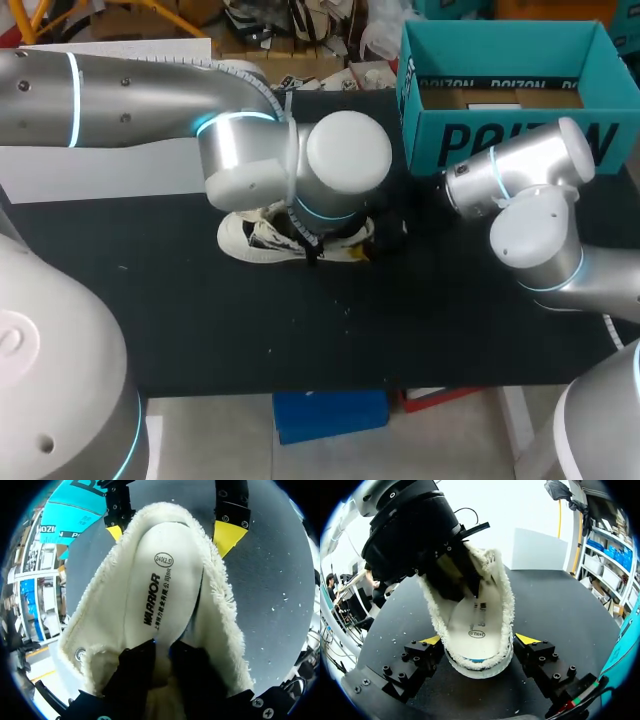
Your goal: Take the shoe out of the shoebox, open the shoe tongue, remove and reinsert the insole, then place the shoe into the shoebox
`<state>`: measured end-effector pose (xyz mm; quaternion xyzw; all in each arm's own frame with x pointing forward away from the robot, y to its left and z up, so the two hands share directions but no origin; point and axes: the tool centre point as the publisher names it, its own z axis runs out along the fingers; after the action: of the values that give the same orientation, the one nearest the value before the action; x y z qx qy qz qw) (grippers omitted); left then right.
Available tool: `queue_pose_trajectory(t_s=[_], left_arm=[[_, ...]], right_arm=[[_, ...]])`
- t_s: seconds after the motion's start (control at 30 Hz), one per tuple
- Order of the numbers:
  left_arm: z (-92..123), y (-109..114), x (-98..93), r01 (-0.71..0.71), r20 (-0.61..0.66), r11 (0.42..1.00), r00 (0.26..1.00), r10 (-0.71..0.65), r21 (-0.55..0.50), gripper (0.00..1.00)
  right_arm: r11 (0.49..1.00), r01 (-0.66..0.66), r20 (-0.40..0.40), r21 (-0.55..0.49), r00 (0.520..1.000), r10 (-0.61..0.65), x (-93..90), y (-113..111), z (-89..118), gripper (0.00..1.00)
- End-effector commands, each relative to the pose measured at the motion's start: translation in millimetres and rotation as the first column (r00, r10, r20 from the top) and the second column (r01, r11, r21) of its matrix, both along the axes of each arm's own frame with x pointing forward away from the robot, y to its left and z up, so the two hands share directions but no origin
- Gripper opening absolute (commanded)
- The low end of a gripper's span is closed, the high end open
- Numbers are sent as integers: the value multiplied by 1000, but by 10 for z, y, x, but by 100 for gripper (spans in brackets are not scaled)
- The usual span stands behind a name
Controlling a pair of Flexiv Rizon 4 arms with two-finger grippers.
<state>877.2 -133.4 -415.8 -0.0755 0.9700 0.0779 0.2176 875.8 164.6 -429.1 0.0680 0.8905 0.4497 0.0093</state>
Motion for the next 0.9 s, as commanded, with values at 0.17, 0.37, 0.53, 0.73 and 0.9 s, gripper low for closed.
queue_pose_trajectory(t_s=[0.17, 0.37, 0.53, 0.73, 0.9], left_arm=[[101, 201, 54, 31, 108, 996, 994, -22, -80, 20], [32, 118, 78, 64, 58, 995, 997, -60, -80, 18], [-47, 40, 66, 92, -6, 993, 996, -93, -70, 0], [35, 32, 25, 88, -19, 992, 996, -90, -92, 0], [166, 67, 3, 60, -27, 989, 998, -64, -135, 0]], right_arm=[[1000, 0, -3, -5, 1000, 0, -9, -24, 9, 3], [1000, 0, -3, -5, 1000, 0, -9, -24, 9, 4], [1000, 0, -3, -5, 1000, 0, -9, -24, 9, 2], [1000, 0, -3, -5, 1000, 0, -9, -24, 9, 0], [1000, 0, -3, -5, 1000, 0, -9, -24, 9, 0]])
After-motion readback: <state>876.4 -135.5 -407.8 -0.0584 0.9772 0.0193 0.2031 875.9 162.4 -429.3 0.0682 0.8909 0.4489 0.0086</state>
